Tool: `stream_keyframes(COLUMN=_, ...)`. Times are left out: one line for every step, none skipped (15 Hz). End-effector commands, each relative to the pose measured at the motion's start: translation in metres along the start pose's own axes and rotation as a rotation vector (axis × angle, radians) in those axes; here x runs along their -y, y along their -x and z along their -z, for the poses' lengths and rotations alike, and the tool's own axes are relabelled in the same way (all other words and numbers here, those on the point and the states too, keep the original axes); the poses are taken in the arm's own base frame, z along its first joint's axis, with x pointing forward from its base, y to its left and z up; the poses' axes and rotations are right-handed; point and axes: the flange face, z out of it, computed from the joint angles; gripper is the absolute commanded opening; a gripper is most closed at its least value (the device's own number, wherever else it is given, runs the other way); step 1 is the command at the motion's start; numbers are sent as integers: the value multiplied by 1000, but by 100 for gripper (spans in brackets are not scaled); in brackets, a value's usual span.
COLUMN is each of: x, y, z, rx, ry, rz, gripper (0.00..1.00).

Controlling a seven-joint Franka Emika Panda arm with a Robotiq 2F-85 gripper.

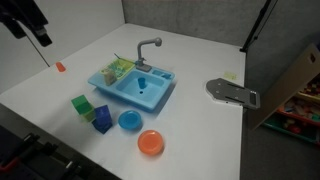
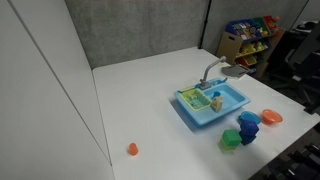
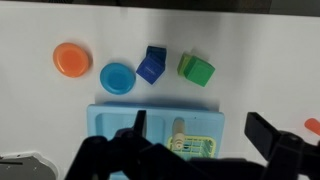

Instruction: Put the white bottle on the orange plate

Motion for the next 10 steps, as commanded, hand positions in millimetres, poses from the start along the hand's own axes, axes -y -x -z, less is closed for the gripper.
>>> stream_keyframes(x=-3, y=-24, z=-15, rx=9, ry=-49, rz=-4, gripper=100)
stream_keyframes(x=-4, y=-28, z=-22, rx=11, ry=-53, rz=-11, gripper=100)
stream_keyframes(x=-5, y=-33, z=-29, rx=9, ry=-59, rz=-16, gripper=100)
stream_keyframes(x=-6, y=-38, z=-37, rx=10, ry=-66, rz=-20, gripper=100)
stream_keyframes(x=-7, y=-42, z=-43, rx=10, ry=-69, rz=-23, gripper=100)
stream_keyframes(x=-6, y=-49, z=-50, rx=13, ry=-72, rz=-25, gripper=100)
stream_keyframes(x=-6, y=-54, z=-56, rx=13, ry=-70, rz=-27, gripper=100)
stream_keyframes(x=-5, y=-61, z=-63, rx=14, ry=-70, rz=-27, gripper=100)
stream_keyframes(x=-3, y=-68, z=-68, rx=16, ry=-67, rz=-26, gripper=100)
stream_keyframes(x=-2, y=-75, z=-75, rx=20, ry=-62, rz=-27, gripper=100)
